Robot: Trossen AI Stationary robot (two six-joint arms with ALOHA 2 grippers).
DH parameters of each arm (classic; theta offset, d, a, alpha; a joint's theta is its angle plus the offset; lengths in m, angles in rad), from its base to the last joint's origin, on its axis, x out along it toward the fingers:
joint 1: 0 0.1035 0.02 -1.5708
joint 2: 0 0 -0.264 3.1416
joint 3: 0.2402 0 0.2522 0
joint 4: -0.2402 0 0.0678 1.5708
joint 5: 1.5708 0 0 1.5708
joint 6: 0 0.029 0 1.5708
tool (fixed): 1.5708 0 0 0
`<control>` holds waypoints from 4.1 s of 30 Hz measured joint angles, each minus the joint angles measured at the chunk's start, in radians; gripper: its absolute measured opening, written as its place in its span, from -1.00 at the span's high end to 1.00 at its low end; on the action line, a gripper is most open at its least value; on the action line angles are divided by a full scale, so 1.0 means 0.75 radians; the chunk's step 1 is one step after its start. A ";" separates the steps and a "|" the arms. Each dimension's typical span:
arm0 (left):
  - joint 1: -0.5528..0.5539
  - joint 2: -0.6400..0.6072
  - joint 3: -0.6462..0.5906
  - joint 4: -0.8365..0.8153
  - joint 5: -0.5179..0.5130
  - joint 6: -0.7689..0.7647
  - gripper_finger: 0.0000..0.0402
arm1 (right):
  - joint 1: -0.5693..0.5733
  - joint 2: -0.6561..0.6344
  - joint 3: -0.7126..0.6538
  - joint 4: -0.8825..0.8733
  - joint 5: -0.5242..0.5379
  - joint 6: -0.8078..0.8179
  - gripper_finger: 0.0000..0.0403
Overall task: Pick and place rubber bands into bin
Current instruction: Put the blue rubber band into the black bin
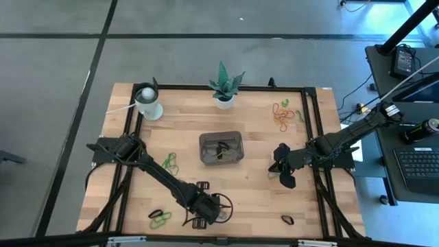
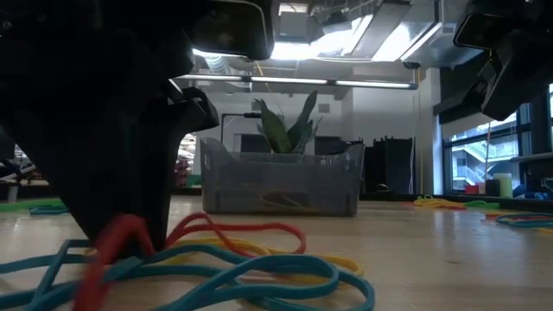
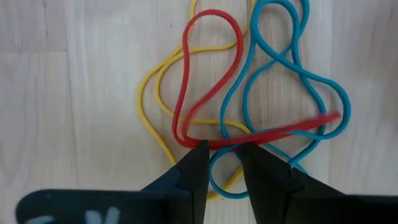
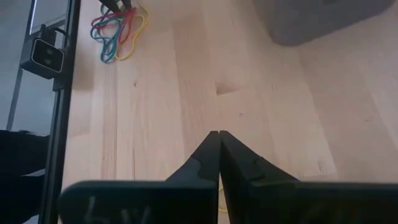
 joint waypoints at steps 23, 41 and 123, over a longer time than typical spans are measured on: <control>-0.003 -0.052 -0.002 -0.077 -0.004 -0.023 0.55 | 0.001 0.000 0.000 0.011 0.000 0.005 0.96; -0.001 -0.042 -0.034 -0.069 -0.025 -0.060 0.55 | 0.001 0.000 0.000 0.010 0.001 0.000 0.96; 0.870 -0.396 -0.132 0.112 0.130 0.957 0.99 | -0.001 0.001 0.001 0.030 0.224 0.184 0.96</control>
